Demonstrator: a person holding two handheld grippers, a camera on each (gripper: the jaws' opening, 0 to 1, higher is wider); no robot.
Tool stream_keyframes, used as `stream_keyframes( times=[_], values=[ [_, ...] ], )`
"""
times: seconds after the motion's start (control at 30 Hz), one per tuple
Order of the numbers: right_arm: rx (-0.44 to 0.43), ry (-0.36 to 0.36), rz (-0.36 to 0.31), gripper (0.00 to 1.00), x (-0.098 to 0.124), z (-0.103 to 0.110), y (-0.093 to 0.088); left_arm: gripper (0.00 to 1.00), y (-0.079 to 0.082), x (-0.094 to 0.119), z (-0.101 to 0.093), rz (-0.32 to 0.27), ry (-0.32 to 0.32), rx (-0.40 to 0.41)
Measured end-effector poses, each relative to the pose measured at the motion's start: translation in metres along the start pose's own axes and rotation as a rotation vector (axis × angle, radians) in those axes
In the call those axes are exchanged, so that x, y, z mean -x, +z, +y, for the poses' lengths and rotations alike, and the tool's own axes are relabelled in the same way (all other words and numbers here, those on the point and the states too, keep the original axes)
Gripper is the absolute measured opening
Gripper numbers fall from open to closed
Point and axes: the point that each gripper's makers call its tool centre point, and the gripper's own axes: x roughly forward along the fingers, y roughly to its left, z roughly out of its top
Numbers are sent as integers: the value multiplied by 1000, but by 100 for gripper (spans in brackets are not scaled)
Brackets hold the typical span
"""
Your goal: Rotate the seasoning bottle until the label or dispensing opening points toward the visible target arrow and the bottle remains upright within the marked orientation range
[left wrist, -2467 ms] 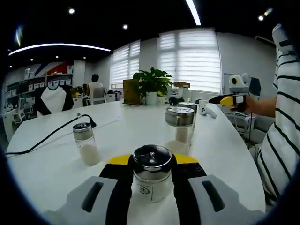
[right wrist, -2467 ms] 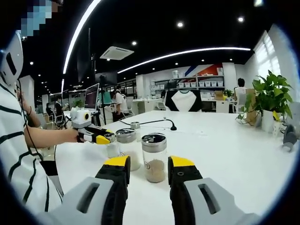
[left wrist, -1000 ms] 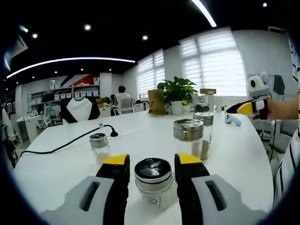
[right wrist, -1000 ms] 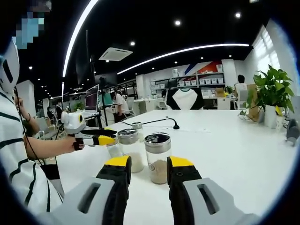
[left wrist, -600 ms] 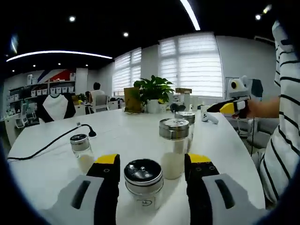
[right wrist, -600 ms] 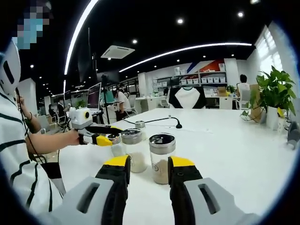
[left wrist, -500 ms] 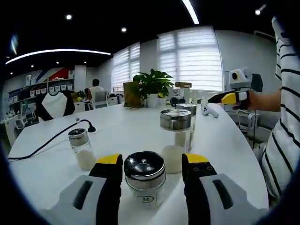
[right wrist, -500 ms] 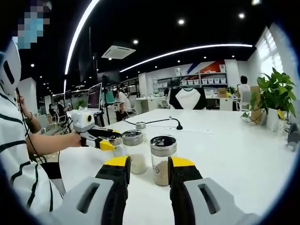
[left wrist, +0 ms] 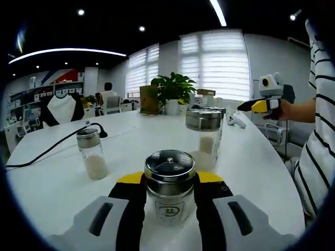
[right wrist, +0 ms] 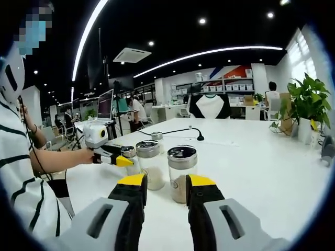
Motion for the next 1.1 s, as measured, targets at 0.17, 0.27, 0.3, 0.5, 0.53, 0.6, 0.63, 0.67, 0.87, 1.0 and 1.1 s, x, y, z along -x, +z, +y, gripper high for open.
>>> stream_keyframes(
  times=[0.17,0.27,0.3,0.5,0.53,0.6,0.63,0.67,0.87,1.0,1.1],
  values=[
    [2,-17,-47,27,7,0,8,37,1,0,2,2,95,25],
    [-6,-34,-66,26,12,-3,8,37,1,3,4,2,181,34],
    [-11,-39,-67,26,13,-4,6,37,0,4,5,-7,218,43],
    [-1,-54,-63,24,17,-8,3,37,-1,9,9,-43,350,74],
    [-2,-58,-70,24,17,-9,4,37,0,9,9,-54,372,75],
    [-5,-59,-76,23,17,-9,4,37,0,11,11,-68,419,84],
    [-5,-60,-78,23,17,-9,4,37,-1,11,12,-75,438,81],
    [-4,-60,-78,23,17,-8,4,37,-1,12,11,-79,454,90],
    [24,-64,-61,23,15,-7,-1,37,-2,12,11,-93,488,87],
    [7,-70,-75,23,14,-11,-1,37,-2,13,13,-95,516,93],
    [21,-62,-74,23,13,-9,0,37,-2,14,12,-90,531,100]
  ],
)
